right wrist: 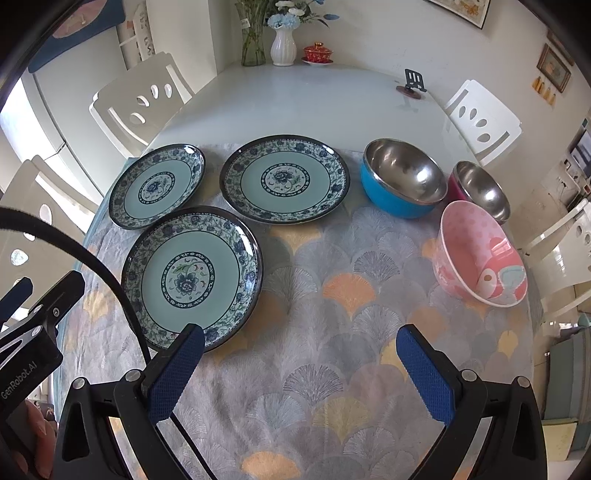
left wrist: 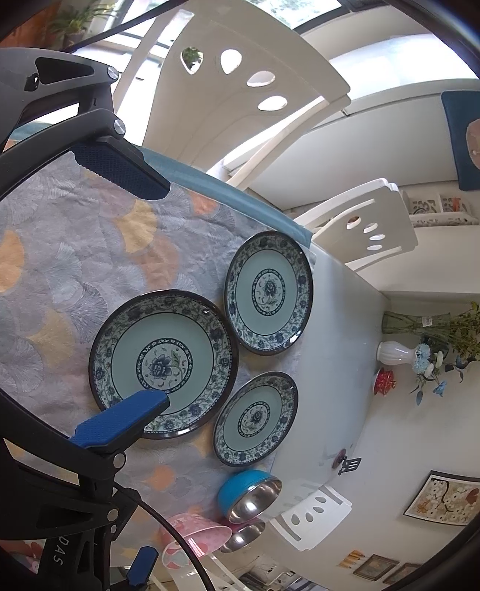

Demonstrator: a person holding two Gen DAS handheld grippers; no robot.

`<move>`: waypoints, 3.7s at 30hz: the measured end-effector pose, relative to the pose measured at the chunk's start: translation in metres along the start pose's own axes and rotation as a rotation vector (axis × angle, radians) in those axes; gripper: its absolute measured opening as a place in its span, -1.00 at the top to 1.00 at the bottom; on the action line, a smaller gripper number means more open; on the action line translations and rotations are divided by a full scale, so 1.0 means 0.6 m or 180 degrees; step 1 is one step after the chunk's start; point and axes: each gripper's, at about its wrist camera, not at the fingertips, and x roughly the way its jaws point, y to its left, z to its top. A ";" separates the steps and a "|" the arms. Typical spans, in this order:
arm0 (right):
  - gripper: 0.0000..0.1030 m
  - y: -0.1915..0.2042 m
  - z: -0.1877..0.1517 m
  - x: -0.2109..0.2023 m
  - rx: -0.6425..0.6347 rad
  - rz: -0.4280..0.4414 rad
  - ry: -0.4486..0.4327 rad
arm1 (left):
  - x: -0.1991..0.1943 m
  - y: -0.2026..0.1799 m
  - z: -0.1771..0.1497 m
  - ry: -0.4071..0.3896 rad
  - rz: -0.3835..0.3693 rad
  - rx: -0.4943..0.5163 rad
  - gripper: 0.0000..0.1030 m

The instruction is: Organize plates and bowls

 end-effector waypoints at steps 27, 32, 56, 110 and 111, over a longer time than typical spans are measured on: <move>-0.12 0.022 0.065 0.203 -0.0074 0.0769 0.0634 | 0.192 0.028 -0.002 0.0914 -0.0749 -0.0016 0.34; 0.06 0.025 0.065 0.211 -0.0092 0.0785 0.0620 | 0.198 0.032 -0.006 0.0917 -0.0775 -0.0055 0.61; 0.31 0.061 0.012 0.091 -0.0247 0.0994 0.0343 | 0.079 0.053 -0.017 0.0539 -0.0772 -0.0171 0.61; 0.28 -0.043 -0.231 -0.110 0.0116 0.1182 0.0104 | -0.191 0.081 -0.227 0.0051 -0.0337 -0.0566 0.55; 0.28 -0.043 -0.225 -0.118 0.0123 0.1171 0.0056 | -0.196 0.079 -0.214 0.0008 -0.0363 -0.0563 0.55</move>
